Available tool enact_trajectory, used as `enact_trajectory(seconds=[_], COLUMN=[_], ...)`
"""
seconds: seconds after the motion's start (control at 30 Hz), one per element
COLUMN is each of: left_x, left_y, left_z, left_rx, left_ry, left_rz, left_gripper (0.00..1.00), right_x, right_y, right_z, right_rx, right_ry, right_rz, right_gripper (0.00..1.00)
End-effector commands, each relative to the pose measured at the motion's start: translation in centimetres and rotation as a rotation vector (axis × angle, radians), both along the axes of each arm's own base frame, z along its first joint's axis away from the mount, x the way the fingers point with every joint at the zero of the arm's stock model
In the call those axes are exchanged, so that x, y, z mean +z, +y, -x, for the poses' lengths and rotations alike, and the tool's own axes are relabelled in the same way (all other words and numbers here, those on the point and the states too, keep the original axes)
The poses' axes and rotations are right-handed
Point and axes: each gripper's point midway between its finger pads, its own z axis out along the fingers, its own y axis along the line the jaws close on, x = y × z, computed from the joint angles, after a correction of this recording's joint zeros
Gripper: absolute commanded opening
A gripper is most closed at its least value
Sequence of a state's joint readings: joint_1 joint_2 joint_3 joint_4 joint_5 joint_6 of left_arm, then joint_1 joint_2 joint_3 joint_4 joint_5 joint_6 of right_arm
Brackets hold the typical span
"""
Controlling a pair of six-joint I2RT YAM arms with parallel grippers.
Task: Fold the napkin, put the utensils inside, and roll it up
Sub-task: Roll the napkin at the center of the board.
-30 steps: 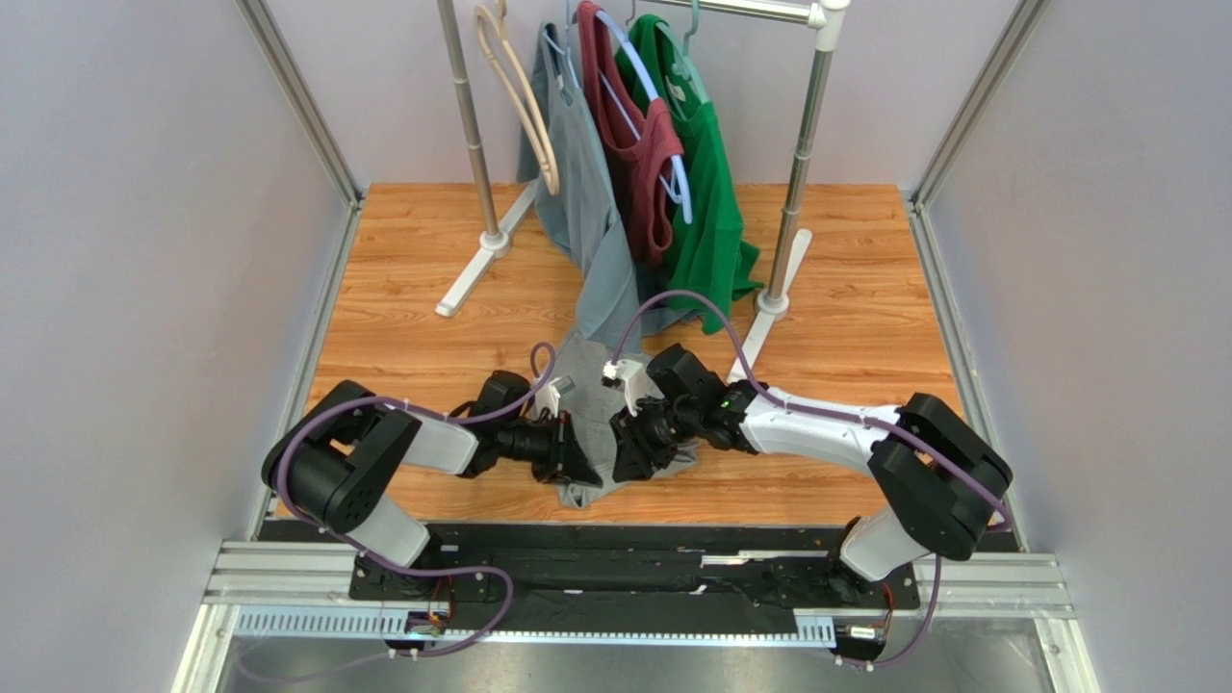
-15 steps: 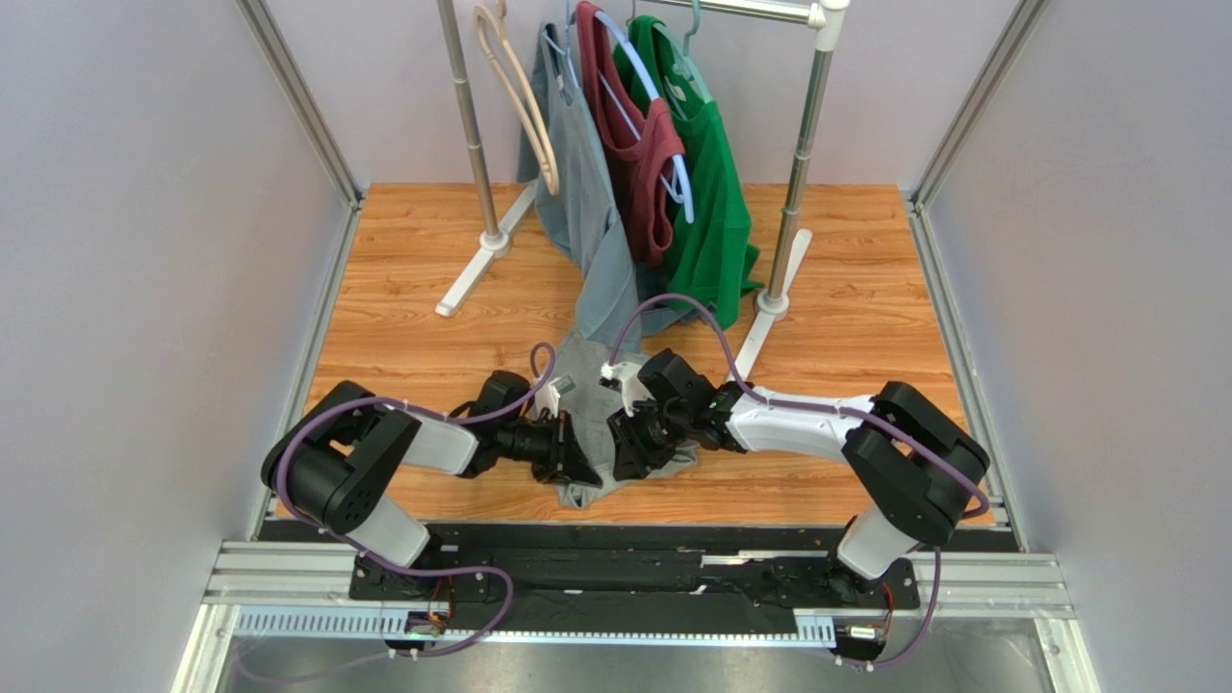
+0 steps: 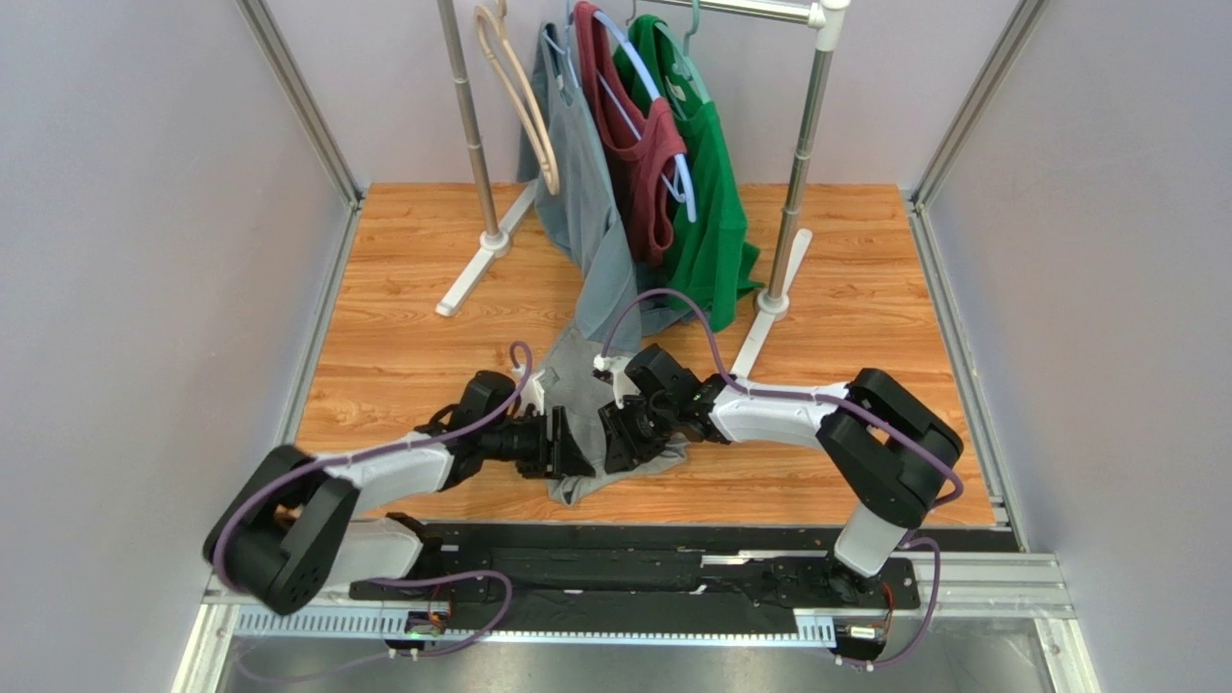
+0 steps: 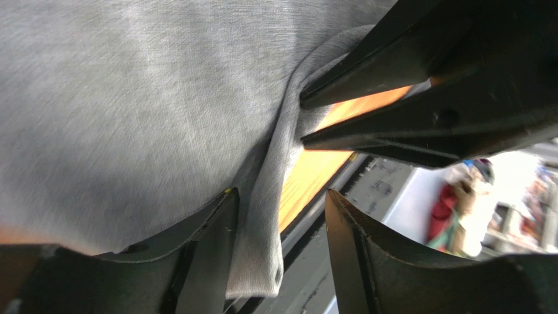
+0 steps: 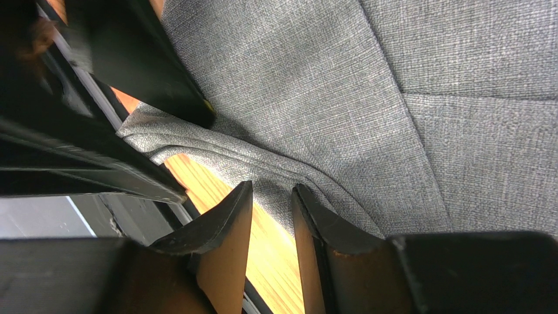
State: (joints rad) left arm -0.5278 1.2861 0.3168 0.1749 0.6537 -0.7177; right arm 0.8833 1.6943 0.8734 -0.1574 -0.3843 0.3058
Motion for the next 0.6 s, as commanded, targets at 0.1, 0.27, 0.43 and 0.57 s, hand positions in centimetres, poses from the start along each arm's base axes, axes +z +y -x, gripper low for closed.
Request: enact_trajectory(seconds=[0.1, 0.27, 0.43, 0.57], left_x=[0.3, 2.7, 2.0, 1.2], left_y=[4.8, 5.1, 5.8, 5.1], left_z=[0.4, 1.0, 0.7, 0.9], left_rx=[0.119, 0.168, 0.216, 0.161], left_ry=[-0.197, -0.407, -0.426, -0.441], left_rz=[-0.204, -0.219, -0.311, -0.43], left_gripper=[0.67, 0.75, 0.76, 0.75], right_x=[-3.0, -3.8, -3.9, -4.2], right_y=[-1.1, -0.9, -1.0, -1.3], right_z=[-0.8, -0.5, -0.3, 0.0], right_rx=[-0.068, -0.064, -0.066, -0.067], right_ry=[0.035, 0.089, 0.115, 0.133], right_rz=[0.13, 0.149, 0.154, 0.163], right_gripper=[0.34, 0.34, 0.34, 0.34])
